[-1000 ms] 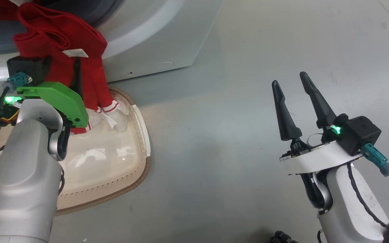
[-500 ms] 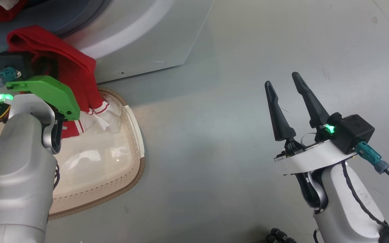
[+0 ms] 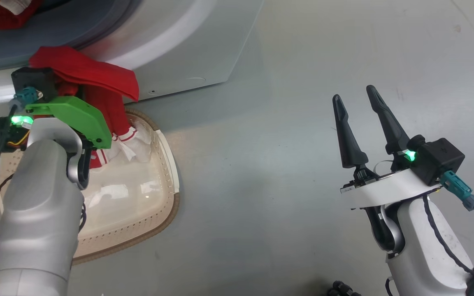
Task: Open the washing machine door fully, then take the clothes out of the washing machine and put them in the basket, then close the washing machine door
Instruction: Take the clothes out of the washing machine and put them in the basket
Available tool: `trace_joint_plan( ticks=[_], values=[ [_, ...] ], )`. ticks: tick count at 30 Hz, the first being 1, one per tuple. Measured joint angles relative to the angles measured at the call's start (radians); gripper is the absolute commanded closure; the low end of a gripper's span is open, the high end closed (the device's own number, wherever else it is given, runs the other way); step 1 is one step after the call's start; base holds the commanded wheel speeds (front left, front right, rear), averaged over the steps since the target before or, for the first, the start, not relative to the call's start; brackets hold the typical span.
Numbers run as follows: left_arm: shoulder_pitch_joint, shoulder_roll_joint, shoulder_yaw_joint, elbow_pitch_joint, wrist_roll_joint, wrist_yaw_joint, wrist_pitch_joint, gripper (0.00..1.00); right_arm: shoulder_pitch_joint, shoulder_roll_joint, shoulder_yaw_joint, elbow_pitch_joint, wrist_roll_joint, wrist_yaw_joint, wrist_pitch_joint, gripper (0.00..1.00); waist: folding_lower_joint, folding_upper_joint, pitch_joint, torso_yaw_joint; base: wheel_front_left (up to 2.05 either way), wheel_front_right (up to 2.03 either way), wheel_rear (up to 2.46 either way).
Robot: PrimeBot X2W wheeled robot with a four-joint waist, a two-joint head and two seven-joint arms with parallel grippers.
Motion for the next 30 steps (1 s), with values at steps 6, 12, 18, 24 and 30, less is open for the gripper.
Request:
trace_joint_plan(
  ticks=[6,12,18,24,30],
  values=[
    [0.026,-0.027,-0.002,-0.008,-0.005,-0.004,-0.093,1.0,0.002,0.0,-0.023,0.0,-0.01,0.0,0.0,0.0,0.0,0.0,-0.006,0.03,0.0,0.0,0.0],
    [0.094,-0.041,-0.038,-0.05,0.004,-0.027,-0.141,1.0,0.003,0.0,-0.04,0.004,-0.038,0.0,0.0,0.0,0.0,0.0,-0.019,0.07,0.0,0.0,0.0],
    [0.153,-0.05,-0.053,-0.13,0.011,-0.028,-0.149,1.0,0.008,-0.001,-0.055,0.009,-0.064,0.0,0.0,0.0,0.0,0.0,-0.037,0.116,0.0,0.0,0.0],
    [0.223,-0.053,-0.052,-0.263,0.012,-0.026,-0.148,1.0,0.029,-0.011,-0.065,0.011,-0.078,0.0,0.0,0.0,-0.0001,0.0,-0.06,0.164,0.0,0.0,0.0],
    [0.307,-0.054,-0.062,-0.354,0.019,-0.019,-0.148,1.0,0.041,-0.014,-0.068,0.011,-0.087,0.001,0.0,0.0,-0.0001,-0.0001,-0.08,0.209,0.0,0.0,0.0]
  ],
)
